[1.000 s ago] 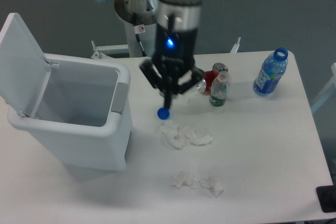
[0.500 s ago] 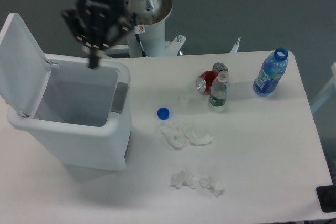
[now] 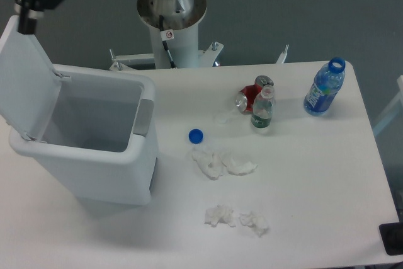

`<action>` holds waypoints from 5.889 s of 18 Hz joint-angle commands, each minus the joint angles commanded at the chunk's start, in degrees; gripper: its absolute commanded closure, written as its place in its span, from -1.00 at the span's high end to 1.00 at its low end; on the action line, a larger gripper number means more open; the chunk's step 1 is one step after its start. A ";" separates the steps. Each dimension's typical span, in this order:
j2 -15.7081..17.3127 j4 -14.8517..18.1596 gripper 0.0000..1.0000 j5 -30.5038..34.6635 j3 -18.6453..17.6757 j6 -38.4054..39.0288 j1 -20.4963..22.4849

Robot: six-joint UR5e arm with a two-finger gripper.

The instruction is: Close the trash can

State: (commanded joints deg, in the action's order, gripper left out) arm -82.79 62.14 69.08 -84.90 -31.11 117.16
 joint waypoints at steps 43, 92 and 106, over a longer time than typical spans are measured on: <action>-1.23 3.87 -1.00 8.79 -2.98 -3.43 3.86; -9.67 2.37 -1.00 8.44 -6.68 -7.82 11.60; -9.93 2.11 -0.03 4.66 -2.55 -8.53 18.61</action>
State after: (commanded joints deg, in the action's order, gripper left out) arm -92.72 64.25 73.74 -87.45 -39.64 135.78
